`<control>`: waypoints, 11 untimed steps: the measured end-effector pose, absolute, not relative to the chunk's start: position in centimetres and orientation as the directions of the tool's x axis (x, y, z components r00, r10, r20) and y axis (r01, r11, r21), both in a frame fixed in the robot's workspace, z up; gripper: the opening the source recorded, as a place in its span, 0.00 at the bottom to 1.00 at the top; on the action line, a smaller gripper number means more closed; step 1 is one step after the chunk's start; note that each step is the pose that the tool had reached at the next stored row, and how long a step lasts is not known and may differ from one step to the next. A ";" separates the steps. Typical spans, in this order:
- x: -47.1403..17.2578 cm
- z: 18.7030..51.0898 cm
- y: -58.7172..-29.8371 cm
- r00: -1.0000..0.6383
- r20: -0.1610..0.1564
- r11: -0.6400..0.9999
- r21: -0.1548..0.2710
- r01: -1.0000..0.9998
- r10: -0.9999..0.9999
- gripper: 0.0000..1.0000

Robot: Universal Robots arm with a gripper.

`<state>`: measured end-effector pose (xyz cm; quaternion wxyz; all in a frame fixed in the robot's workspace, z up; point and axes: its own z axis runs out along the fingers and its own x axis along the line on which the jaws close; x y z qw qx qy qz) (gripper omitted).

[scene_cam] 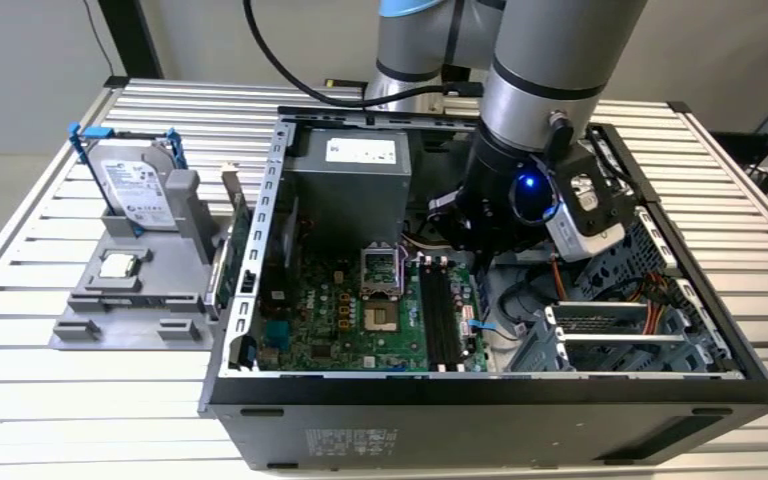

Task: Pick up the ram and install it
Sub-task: 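Insert the ram into the slot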

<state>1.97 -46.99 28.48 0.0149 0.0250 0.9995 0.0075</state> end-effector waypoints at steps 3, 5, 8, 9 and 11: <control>2.0 28.4 -47.0 -0.998 -0.029 0.999 0.016 0.050 0.050 0.00; 2.0 28.1 -47.0 -0.998 -0.029 0.999 0.016 0.050 0.051 0.00; 2.0 27.6 -47.0 -0.998 -0.029 0.999 0.016 0.050 0.051 0.00; 2.0 27.4 -47.0 -0.998 -0.029 0.999 0.016 0.050 0.051 0.00; 2.0 27.0 -47.0 -0.998 -0.029 0.999 0.016 0.050 0.051 0.00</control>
